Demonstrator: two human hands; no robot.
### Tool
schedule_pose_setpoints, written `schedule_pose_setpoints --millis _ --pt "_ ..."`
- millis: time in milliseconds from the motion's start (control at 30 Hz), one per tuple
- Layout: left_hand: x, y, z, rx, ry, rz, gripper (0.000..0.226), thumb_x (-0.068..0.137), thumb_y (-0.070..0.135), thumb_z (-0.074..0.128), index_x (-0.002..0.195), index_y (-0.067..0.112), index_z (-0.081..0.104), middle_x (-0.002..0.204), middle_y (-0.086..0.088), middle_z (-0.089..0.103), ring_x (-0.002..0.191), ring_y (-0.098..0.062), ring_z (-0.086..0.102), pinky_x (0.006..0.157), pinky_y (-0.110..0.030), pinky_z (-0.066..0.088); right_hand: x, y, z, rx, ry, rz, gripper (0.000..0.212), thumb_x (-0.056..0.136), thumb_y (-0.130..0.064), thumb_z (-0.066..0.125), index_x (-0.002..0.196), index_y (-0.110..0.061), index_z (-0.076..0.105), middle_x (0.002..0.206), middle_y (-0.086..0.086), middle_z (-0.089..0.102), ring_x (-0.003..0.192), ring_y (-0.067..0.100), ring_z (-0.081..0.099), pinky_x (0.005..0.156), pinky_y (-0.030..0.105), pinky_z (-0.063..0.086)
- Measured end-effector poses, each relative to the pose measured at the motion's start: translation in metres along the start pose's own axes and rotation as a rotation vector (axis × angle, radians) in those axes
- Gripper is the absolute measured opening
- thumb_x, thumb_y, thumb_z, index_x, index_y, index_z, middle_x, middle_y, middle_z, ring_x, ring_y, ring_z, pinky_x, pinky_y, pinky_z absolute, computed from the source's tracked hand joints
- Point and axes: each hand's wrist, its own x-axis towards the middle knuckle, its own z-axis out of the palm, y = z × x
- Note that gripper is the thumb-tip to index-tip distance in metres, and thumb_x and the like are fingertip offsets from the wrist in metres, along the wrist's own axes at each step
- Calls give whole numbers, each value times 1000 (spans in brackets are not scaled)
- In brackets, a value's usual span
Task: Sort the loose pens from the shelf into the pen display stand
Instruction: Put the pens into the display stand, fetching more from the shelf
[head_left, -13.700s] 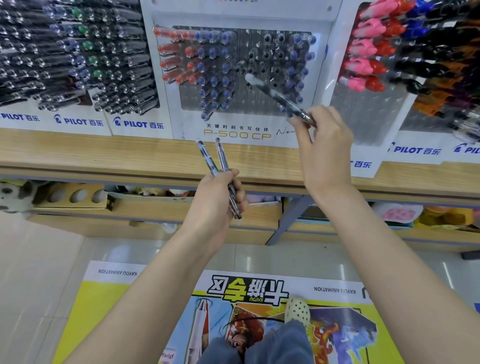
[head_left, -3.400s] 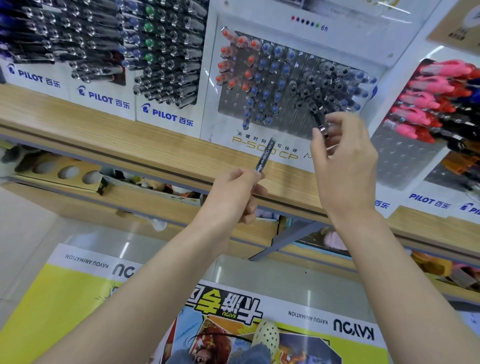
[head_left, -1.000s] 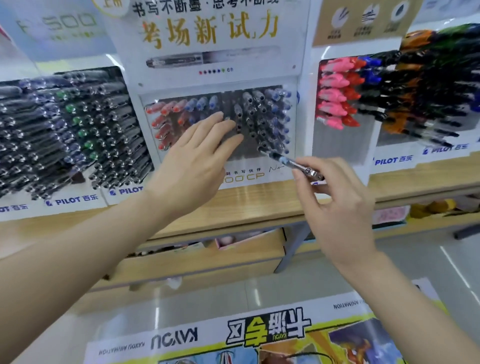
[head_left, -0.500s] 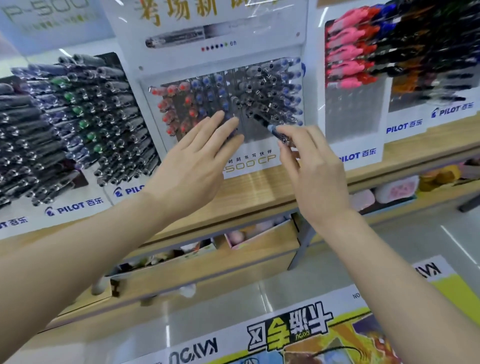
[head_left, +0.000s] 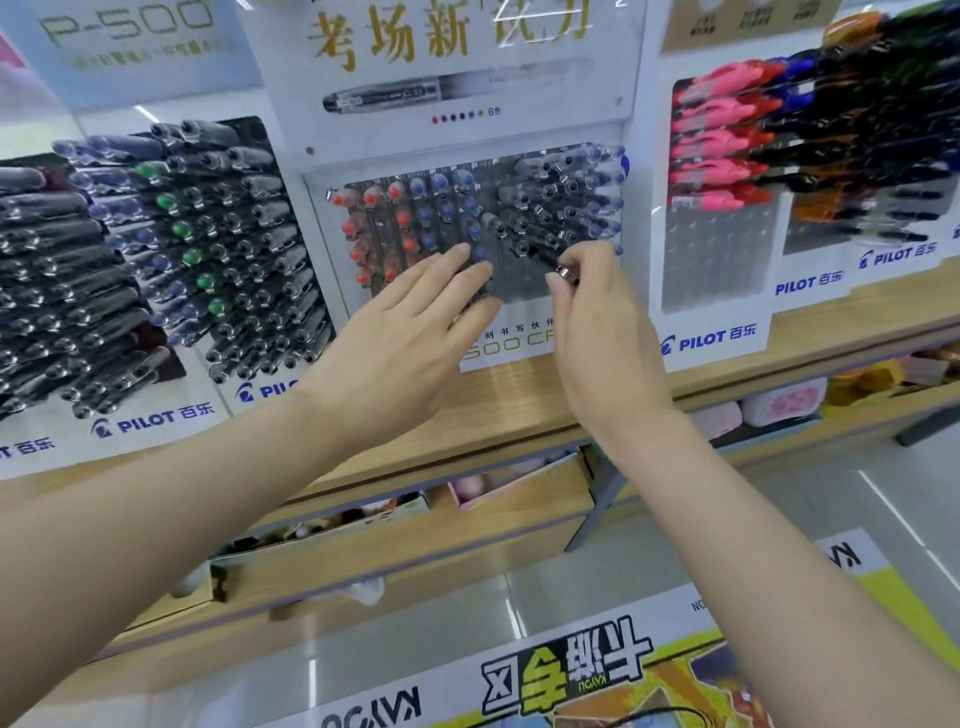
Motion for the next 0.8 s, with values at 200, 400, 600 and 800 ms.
schedule_pose_setpoints --millis 200,400,600,800 --pt "-4 -1 2 -12 -4 -2 42 81 8 39 119 -3 55 129 -23 53 127 -40 45 109 -41 20 6 8 -11 -71 109 -179 14 88 -7 59 99 0 65 90 14 57 79 25 56 63 28 47" --pt "-5 0 0 -14 5 -11 42 80 6 45 120 -3 55 129 -23 54 127 -39 45 109 -41 19 12 12 -7 -45 69 -221 8 86 -5 61 92 -1 60 84 11 60 72 26 60 57 36 52" --pt "-7 3 -2 -47 -13 -66 46 81 9 36 120 -2 56 127 -22 55 126 -39 46 108 -40 22 24 13 -2 -148 99 -277 8 78 -3 69 78 -2 61 77 11 58 70 27 56 56 29 40" --pt "-6 10 -8 -107 -34 -150 45 79 10 38 118 -2 57 121 -20 58 121 -40 50 104 -40 25 20 17 -10 -238 110 -360 5 83 -8 66 87 -7 68 79 5 65 71 25 59 60 31 47"
